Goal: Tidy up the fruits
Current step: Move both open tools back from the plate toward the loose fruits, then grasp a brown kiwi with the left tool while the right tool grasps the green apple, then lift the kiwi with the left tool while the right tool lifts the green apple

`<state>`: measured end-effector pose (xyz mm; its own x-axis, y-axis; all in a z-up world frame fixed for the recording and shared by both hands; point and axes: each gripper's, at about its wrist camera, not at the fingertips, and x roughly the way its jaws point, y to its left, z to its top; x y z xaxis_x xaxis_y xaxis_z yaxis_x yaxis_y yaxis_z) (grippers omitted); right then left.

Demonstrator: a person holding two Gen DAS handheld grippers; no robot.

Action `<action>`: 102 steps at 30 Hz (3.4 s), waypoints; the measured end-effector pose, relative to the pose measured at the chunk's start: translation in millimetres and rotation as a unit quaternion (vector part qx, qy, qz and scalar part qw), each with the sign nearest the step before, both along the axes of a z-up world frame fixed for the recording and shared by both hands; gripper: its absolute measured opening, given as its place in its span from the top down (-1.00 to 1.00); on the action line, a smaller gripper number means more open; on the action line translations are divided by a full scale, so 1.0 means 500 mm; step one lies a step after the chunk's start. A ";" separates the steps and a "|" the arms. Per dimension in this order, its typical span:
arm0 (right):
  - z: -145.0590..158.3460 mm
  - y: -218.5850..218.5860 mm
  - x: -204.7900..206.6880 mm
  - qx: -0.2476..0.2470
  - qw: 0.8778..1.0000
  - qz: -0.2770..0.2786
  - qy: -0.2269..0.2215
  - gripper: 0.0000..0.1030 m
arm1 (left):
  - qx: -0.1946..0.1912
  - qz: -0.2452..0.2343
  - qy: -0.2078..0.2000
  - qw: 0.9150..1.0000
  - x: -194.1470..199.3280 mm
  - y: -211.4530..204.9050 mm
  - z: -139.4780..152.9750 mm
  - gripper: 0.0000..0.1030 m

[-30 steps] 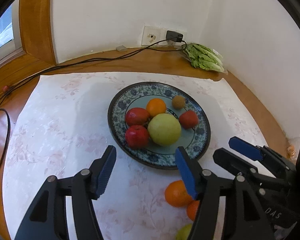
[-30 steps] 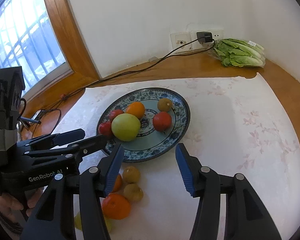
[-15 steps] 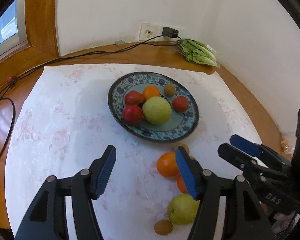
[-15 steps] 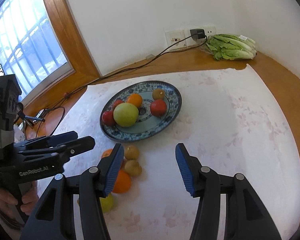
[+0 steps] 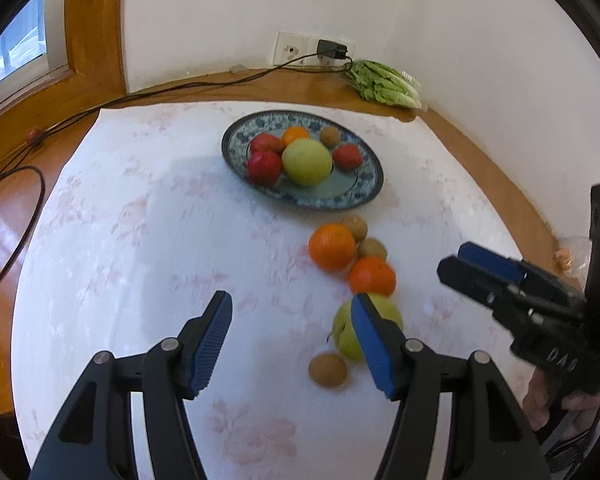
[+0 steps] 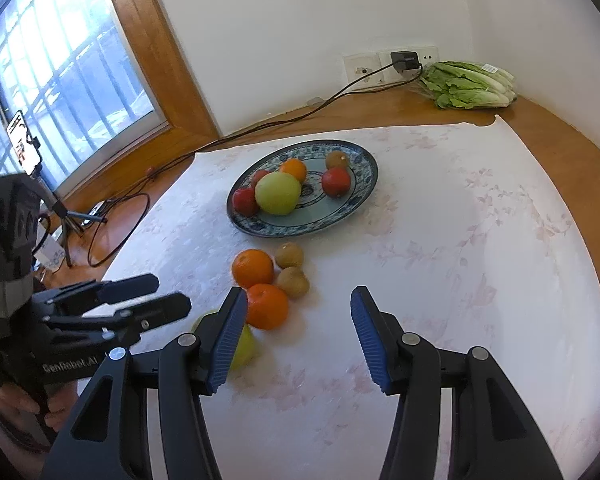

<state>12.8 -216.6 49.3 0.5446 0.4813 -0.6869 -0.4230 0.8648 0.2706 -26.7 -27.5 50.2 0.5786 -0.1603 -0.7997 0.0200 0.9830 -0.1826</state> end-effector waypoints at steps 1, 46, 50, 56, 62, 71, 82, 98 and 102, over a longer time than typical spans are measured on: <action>0.000 0.000 -0.001 0.000 1.000 0.000 0.000 -0.07 | 0.001 0.000 0.001 1.000 -0.006 -0.001 -0.004 -0.27; -0.019 0.012 -0.033 0.011 1.000 0.011 0.020 -0.07 | 0.015 -0.033 0.003 0.999 -0.049 -0.008 -0.050 0.51; -0.020 0.024 -0.038 0.013 0.999 0.021 0.023 -0.07 | 0.010 -0.014 0.004 1.000 -0.046 0.016 -0.049 0.51; -0.025 0.056 -0.048 0.008 0.999 0.043 0.030 -0.07 | -0.001 0.006 0.004 1.000 -0.043 0.043 -0.047 0.51; -0.031 0.081 -0.055 -0.001 0.998 0.055 0.034 -0.07 | -0.009 0.014 0.003 1.000 -0.039 0.057 -0.048 0.51; -0.049 0.101 -0.051 -0.010 0.997 0.062 0.048 -0.07 | -0.019 0.016 0.005 1.000 -0.035 0.064 -0.054 0.51; -0.071 0.109 -0.037 -0.007 0.997 0.061 0.056 -0.07 | -0.022 0.021 0.006 1.000 -0.032 0.071 -0.055 0.51; -0.081 0.104 -0.029 0.009 0.996 0.057 0.064 -0.07 | -0.021 0.020 0.010 1.000 -0.026 0.071 -0.061 0.51; -0.082 0.103 -0.029 0.012 0.996 0.057 0.064 -0.07 | -0.021 0.021 0.009 1.000 -0.026 0.071 -0.061 0.51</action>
<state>-1.9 -165.2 8.2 0.3952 0.5516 -0.7346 -0.4783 0.8062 0.3481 -39.8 8.1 19.6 0.5707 -0.1704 -0.8033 -0.0250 0.9742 -0.2243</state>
